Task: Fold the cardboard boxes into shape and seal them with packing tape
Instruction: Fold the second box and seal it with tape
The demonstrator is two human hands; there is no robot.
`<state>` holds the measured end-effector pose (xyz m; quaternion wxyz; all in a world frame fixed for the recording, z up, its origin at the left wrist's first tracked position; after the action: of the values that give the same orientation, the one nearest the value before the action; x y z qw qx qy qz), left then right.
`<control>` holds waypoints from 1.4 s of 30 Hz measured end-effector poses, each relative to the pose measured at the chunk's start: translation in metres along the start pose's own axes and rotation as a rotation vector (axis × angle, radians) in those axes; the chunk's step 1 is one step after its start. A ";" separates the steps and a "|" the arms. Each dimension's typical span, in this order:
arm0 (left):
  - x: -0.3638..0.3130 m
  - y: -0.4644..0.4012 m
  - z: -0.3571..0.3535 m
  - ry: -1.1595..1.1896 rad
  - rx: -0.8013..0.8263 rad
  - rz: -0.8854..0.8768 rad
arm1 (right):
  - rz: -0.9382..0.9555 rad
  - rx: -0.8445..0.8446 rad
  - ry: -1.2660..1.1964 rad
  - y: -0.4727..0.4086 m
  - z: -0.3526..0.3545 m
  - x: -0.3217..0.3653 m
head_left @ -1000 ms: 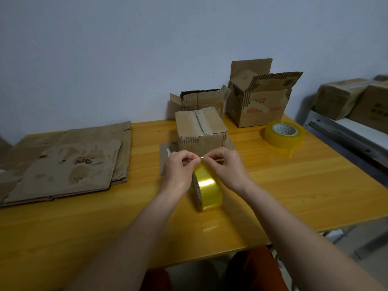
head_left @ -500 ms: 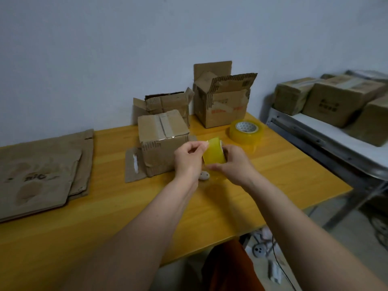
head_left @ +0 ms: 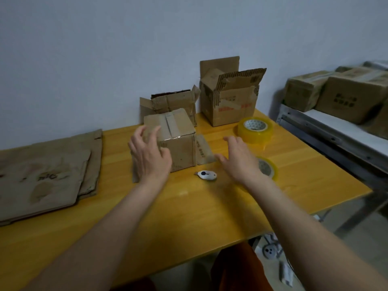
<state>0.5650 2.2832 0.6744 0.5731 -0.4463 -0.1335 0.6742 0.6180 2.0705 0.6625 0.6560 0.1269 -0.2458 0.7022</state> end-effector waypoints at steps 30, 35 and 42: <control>0.064 0.024 0.047 -0.107 0.200 -0.016 | 0.250 0.183 -0.199 0.013 -0.057 0.118; 0.060 0.023 0.054 -0.206 0.095 -0.153 | 0.384 0.150 -0.026 0.021 -0.040 0.107; 0.053 0.036 0.048 0.123 -0.027 -0.327 | 0.672 0.358 -0.052 0.049 -0.047 0.140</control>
<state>0.5086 2.3355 0.6524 0.6760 -0.4669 -0.1782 0.5416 0.5619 2.2136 0.6841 0.3501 0.1694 -0.1639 0.9065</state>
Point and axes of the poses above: each hand's wrist, its own y-axis away from the middle knuckle, its own z-axis out of the back of the hand, x = y × z, the point moved 5 cm from there along -y, towards the middle knuckle, and after that the axes turned 9 degrees about -z, right-handed, at the moved point
